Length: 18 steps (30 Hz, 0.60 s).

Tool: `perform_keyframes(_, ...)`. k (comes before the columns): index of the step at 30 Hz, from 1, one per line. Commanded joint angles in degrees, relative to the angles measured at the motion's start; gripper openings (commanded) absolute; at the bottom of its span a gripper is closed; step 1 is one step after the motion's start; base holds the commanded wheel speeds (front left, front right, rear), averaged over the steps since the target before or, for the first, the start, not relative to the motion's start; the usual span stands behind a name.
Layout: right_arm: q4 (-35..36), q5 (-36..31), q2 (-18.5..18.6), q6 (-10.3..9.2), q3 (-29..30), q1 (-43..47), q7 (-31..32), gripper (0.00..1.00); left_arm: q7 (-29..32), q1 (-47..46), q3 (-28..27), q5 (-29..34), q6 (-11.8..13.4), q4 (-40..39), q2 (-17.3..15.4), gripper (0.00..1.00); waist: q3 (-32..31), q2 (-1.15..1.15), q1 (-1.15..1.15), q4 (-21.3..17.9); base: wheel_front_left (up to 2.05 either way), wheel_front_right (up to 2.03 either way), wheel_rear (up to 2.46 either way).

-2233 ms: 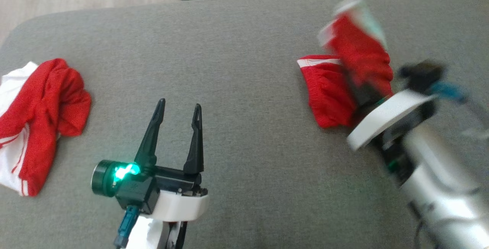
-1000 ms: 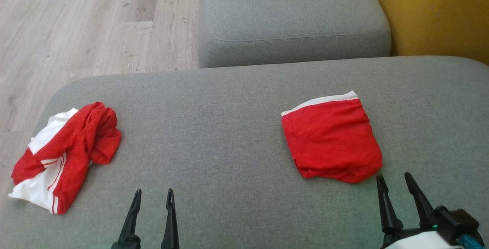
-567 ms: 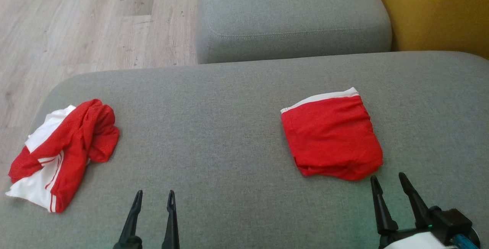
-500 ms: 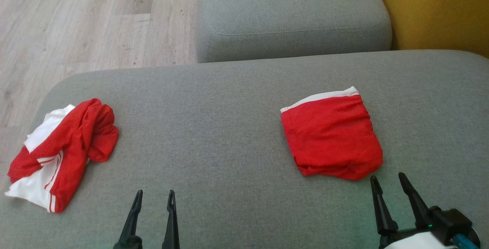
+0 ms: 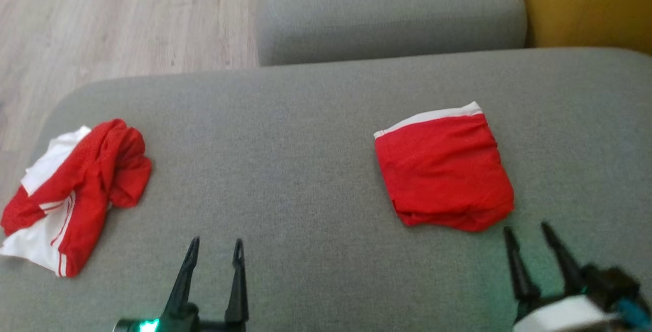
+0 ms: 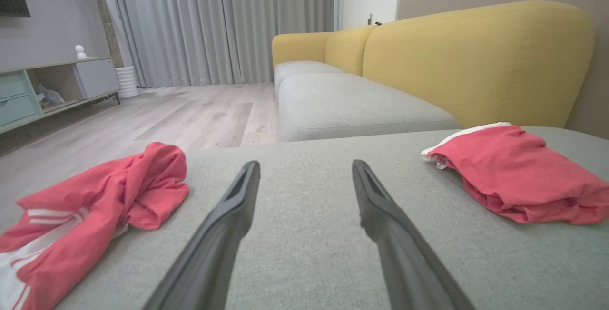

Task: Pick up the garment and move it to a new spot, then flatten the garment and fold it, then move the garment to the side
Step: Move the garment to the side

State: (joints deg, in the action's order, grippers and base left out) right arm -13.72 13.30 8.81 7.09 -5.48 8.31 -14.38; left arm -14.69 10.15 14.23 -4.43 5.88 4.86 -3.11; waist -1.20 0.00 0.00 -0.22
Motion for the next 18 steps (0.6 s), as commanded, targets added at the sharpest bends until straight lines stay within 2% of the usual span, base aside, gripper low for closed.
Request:
perform_keyframes(1,1.5,0.5,2.3,0.40,-1.0,-4.7,-0.6,1.00,-0.3,-3.5,-1.2,0.6,0.1,-2.2,0.2,1.00,1.2,0.00,0.00,0.4,0.00,0.00,0.00)
perform_keyframes(5,-1.5,-0.8,5.5,0.40,-0.7,-10.9,-0.6,1.00,-0.3,-5.2,-0.6,1.4,0.1,-3.4,0.2,1.00,4.3,0.00,0.00,1.1,0.00,0.00,0.00)
perform_keyframes(9,-9.2,-1.3,8.4,0.40,-2.3,-18.5,1.6,1.00,-0.3,-7.1,0.3,1.6,0.1,-3.4,0.2,1.00,7.8,0.00,0.00,2.1,0.00,0.00,0.00)
perform_keyframes(18,-22.2,12.2,15.0,0.40,-9.5,-31.8,11.6,1.00,-0.3,-12.0,4.3,0.3,1.4,-2.4,0.2,1.00,13.1,0.00,0.00,4.9,0.00,0.00,0.00)
